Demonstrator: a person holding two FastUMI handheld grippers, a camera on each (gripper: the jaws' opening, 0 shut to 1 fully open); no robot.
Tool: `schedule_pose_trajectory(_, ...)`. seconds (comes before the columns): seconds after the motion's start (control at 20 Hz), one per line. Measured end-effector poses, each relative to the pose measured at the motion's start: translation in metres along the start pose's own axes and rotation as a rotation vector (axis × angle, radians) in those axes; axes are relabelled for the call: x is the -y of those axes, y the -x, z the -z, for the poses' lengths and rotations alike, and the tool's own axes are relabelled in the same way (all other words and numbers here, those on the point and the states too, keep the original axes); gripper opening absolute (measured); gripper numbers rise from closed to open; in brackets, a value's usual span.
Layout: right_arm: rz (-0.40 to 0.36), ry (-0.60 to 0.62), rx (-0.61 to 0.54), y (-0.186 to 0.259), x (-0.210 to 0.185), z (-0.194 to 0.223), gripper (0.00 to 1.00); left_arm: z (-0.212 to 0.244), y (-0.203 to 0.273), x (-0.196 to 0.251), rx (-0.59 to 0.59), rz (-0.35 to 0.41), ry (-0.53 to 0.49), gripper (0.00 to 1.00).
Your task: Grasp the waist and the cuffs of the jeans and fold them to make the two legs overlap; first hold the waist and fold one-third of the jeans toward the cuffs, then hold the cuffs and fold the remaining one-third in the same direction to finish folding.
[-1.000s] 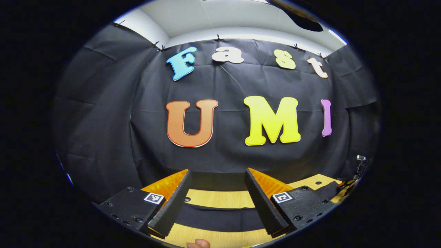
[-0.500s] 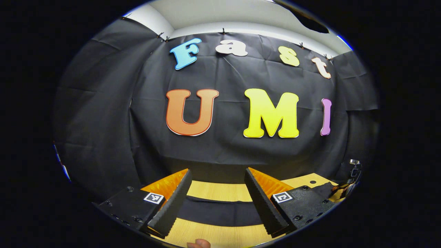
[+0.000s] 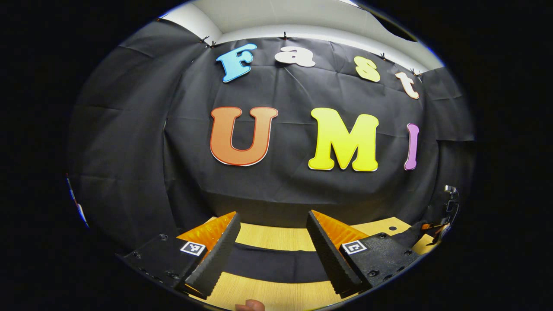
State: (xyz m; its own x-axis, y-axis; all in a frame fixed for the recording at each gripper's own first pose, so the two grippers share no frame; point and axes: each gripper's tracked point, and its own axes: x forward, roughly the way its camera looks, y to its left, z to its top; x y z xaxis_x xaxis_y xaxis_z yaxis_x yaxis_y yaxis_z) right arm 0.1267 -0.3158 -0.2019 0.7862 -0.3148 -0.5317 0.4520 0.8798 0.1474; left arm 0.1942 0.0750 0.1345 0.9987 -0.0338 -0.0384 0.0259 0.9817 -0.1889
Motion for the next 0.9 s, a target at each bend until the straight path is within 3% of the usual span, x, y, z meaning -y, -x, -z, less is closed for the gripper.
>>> schedule_pose_trajectory(0.35, -0.222, 0.038, 0.137, 0.064, -0.123, -0.048, 0.01, -0.003, 0.007, -0.015, 0.005, -0.023, 0.008, 0.99)
schedule_pose_trajectory(0.9, -0.457, 0.078, 0.164, 0.131, -0.292, -0.009, 0.01, 0.011, 0.012, -0.058, -0.034, -0.123, 0.007, 0.99)
